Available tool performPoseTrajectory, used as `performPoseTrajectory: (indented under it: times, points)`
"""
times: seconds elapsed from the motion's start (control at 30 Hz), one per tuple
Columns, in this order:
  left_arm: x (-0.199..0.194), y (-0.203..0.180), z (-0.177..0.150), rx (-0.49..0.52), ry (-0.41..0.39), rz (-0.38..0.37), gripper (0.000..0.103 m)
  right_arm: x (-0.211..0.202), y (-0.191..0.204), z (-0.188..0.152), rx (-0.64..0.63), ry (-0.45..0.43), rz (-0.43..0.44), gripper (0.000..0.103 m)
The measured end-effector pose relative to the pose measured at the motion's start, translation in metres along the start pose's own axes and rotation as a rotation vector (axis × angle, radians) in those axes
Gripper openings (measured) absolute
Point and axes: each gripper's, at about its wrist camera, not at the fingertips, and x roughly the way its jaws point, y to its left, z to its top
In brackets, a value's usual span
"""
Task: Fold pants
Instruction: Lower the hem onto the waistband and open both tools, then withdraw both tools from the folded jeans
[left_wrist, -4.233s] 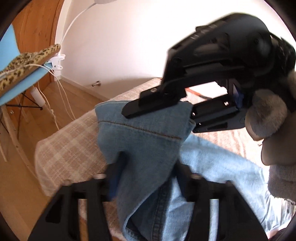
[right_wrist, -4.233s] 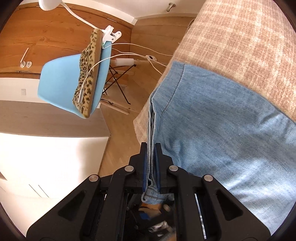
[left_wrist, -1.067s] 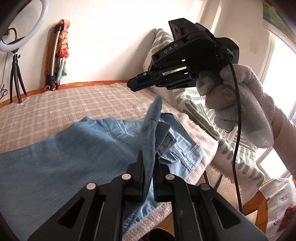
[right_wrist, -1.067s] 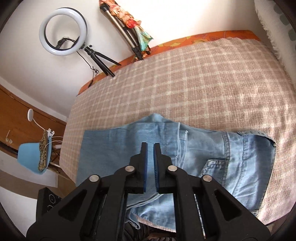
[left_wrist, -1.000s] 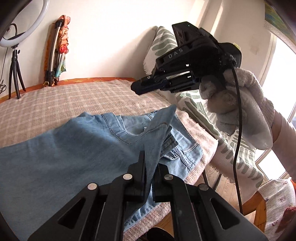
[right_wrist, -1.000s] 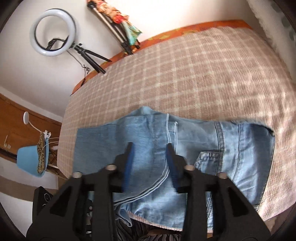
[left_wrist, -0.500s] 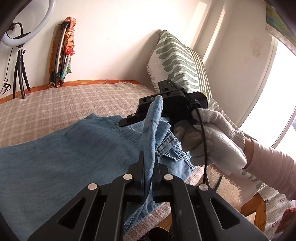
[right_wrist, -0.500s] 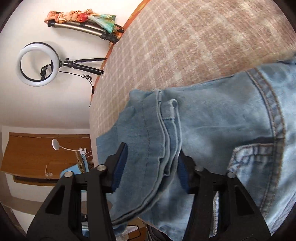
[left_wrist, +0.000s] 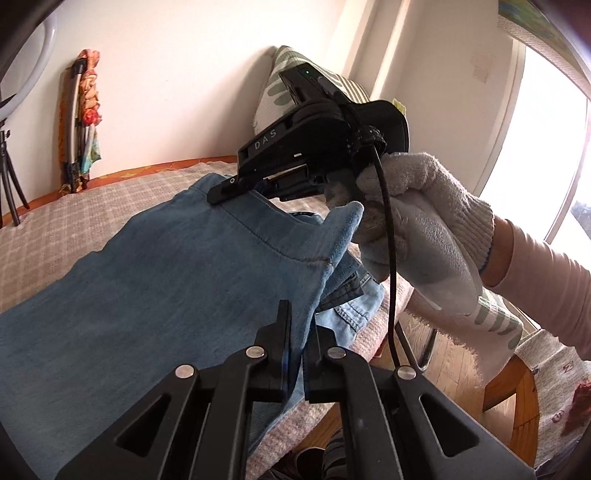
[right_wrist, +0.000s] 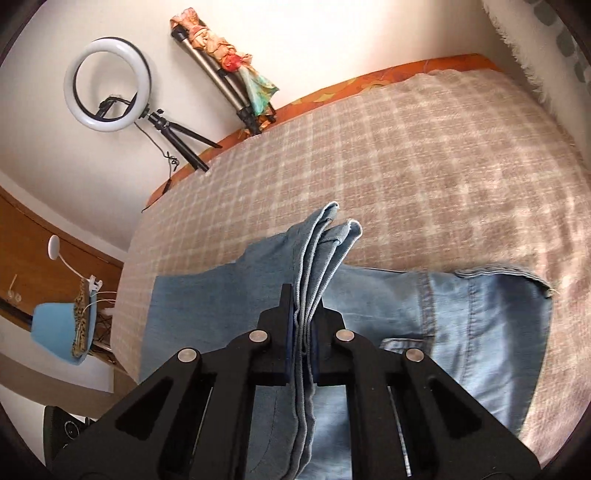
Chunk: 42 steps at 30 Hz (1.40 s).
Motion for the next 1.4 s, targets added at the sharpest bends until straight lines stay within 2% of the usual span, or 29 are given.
performPoseTrajectory:
  times: [0.07,0.3,0.63,0.73,0.8,0.87,0.97,1.03,1.1,1.23,1.4]
  points:
    - [0.013,-0.008,0.003,0.017,0.015,-0.033,0.002,-0.002,-0.016,0.000,0.009,-0.011,-0.042,0.007]
    - [0.058,-0.029,0.008,0.062,0.088,-0.109,0.002,0.002,-0.056,-0.004,0.061,-0.004,-0.072,0.007]
    - [0.082,-0.036,0.011,0.040,0.144,-0.169,0.002,0.008,-0.073,0.000,0.055,-0.015,-0.111,0.007]
    - [0.085,-0.036,0.009,0.030,0.170,-0.190,0.002,0.011,-0.086,-0.004,0.092,0.006,-0.076,0.007]
    - [0.085,-0.038,0.007,0.040,0.194,-0.180,0.002,0.009,-0.091,-0.005,0.096,-0.001,-0.090,0.012]
    - [0.085,-0.038,0.005,0.032,0.225,-0.166,0.005,0.002,-0.095,-0.007,0.095,-0.013,-0.138,0.020]
    - [0.084,-0.039,0.002,0.023,0.248,-0.169,0.005,-0.019,-0.099,-0.010,0.103,-0.056,-0.144,0.020]
    - [0.082,-0.042,0.001,0.034,0.259,-0.156,0.005,-0.036,-0.095,-0.016,0.073,-0.080,-0.175,0.021]
    - [0.081,-0.043,0.001,0.035,0.266,-0.134,0.005,-0.048,-0.084,-0.027,0.025,-0.085,-0.166,0.022]
    - [0.066,-0.038,0.003,0.010,0.243,-0.118,0.005,-0.056,-0.061,-0.055,-0.053,-0.092,-0.147,0.036]
    - [0.030,-0.016,0.005,-0.026,0.193,-0.046,0.005,-0.035,-0.036,-0.079,-0.124,-0.058,-0.141,0.038]
